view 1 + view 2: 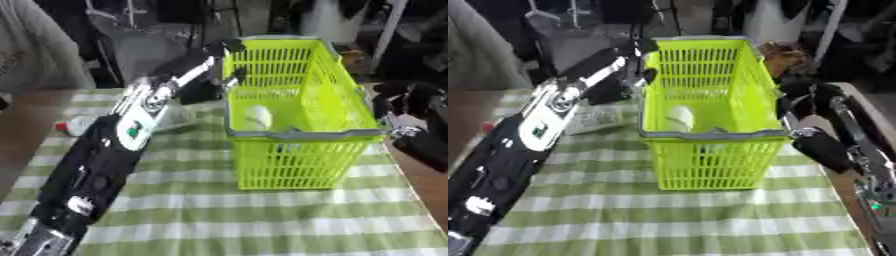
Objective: Pick up objects on the table and place them in the box.
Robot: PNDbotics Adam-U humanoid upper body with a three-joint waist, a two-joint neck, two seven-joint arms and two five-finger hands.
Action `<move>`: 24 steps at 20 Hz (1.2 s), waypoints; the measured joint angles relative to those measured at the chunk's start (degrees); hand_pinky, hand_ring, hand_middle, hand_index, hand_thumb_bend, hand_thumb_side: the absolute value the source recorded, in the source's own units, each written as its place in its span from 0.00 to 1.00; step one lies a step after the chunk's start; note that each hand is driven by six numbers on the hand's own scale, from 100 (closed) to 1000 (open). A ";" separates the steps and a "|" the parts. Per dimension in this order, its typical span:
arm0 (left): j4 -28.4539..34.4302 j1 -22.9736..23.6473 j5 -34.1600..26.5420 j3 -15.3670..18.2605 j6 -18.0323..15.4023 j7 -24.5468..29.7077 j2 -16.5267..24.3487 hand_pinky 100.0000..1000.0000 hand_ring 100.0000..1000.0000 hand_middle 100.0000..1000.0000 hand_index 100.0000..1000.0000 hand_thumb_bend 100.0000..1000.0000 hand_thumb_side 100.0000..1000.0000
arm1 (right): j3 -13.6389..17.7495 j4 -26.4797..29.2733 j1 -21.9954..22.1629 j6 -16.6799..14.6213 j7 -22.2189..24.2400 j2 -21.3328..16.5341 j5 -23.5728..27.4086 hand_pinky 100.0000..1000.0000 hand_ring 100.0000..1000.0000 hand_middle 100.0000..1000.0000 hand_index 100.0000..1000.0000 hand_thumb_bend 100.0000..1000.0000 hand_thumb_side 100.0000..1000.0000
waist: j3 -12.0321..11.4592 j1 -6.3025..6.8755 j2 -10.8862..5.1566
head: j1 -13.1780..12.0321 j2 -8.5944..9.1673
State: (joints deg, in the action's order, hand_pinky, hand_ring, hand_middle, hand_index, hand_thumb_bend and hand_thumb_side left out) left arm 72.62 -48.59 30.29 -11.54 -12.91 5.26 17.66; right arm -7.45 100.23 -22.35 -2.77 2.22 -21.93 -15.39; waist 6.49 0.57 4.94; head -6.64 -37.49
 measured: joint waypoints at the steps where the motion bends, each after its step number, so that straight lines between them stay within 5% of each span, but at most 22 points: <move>1: 1.77 1.38 -3.45 0.69 0.37 -1.80 0.88 0.70 0.78 0.84 0.83 0.24 0.93 | 0.03 0.00 0.02 0.01 -0.04 0.00 0.00 0.52 0.50 0.57 0.76 0.15 0.51 | -0.23 -0.10 0.03 | 0.16 0.00; 10: 21.88 18.30 -31.93 9.75 6.86 -11.14 8.86 0.64 0.74 0.77 0.78 0.29 0.94 | 0.69 -0.03 0.19 0.09 -0.60 -0.02 0.00 0.52 0.50 0.57 0.76 0.15 0.51 | -1.85 -0.55 0.35 | 1.42 0.04; 15: 27.60 26.26 -35.40 13.49 10.42 -12.56 10.13 0.63 0.73 0.77 0.78 0.29 0.95 | 0.86 -0.04 0.19 0.17 -0.91 -0.03 0.00 0.52 0.50 0.57 0.76 0.15 0.51 | -2.28 -0.70 0.38 | 1.85 0.04; 24: 29.87 30.78 -35.82 16.04 11.53 -12.88 9.96 0.64 0.74 0.78 0.79 0.28 0.96 | 1.07 -0.04 0.19 0.20 -1.12 -0.05 0.00 0.52 0.50 0.58 0.76 0.14 0.51 | -2.56 -0.73 0.44 | 1.93 0.03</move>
State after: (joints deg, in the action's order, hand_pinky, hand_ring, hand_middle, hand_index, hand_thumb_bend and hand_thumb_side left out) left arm 102.50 -17.81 -5.53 4.50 -1.38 -7.62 27.62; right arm -6.39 100.18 -22.16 -2.57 1.10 -21.98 -15.39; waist 3.93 -0.16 5.38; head -4.71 -37.46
